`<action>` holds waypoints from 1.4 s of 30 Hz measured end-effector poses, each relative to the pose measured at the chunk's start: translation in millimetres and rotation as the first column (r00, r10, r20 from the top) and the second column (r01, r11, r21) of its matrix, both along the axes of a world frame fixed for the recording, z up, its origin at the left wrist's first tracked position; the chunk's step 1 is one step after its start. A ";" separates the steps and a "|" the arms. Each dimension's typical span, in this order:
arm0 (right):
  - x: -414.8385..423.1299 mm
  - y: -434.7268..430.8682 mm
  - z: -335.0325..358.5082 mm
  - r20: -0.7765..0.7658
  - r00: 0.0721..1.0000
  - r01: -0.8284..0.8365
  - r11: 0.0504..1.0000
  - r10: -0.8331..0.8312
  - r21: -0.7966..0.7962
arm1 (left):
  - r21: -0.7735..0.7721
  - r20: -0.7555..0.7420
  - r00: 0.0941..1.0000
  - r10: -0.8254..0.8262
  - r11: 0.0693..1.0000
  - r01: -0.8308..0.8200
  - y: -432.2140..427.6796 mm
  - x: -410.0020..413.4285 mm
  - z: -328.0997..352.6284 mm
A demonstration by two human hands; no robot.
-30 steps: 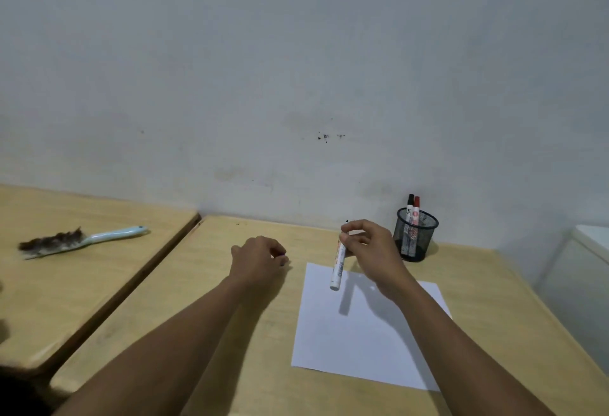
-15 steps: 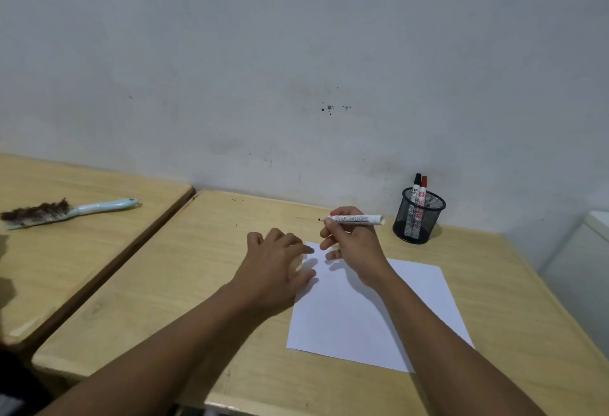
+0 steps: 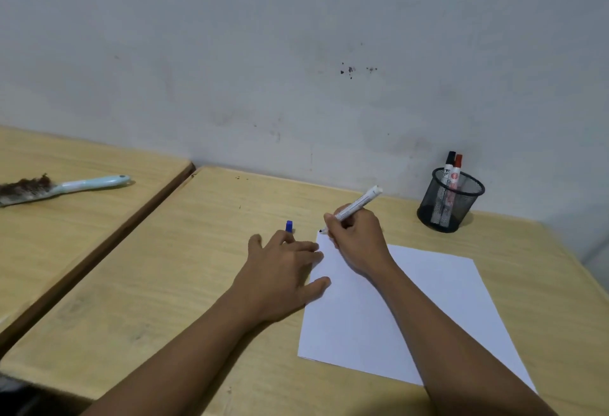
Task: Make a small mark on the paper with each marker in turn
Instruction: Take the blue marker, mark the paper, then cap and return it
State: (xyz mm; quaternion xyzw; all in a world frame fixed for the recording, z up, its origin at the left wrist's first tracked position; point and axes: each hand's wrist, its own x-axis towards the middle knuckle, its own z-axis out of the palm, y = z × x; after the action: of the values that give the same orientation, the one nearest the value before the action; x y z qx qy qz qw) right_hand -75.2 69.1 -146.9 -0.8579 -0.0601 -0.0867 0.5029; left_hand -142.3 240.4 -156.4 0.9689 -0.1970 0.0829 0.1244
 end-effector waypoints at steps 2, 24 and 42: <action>2.6 -0.6 -2.5 0.022 1.000 -0.009 1.000 0.009 -0.016 | 0.014 -0.031 0.999 -0.008 1.000 0.009 0.4 -0.8 0.9; -3.0 2.5 3.3 0.010 0.998 -0.069 0.995 0.070 -0.078 | -0.009 -0.038 0.999 -0.023 1.000 0.023 2.1 1.8 -1.8; -13.6 -30.4 67.8 -0.023 0.999 -0.016 0.824 0.035 0.567 | -0.236 -0.087 0.911 0.403 0.880 -0.412 5.6 37.2 24.5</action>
State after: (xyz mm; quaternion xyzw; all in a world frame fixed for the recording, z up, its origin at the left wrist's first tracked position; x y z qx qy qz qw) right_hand -88.8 38.8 -79.2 -0.6705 -0.0352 -0.0800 0.7367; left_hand -105.0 246.0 -131.8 0.9666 0.0250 0.1143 0.2281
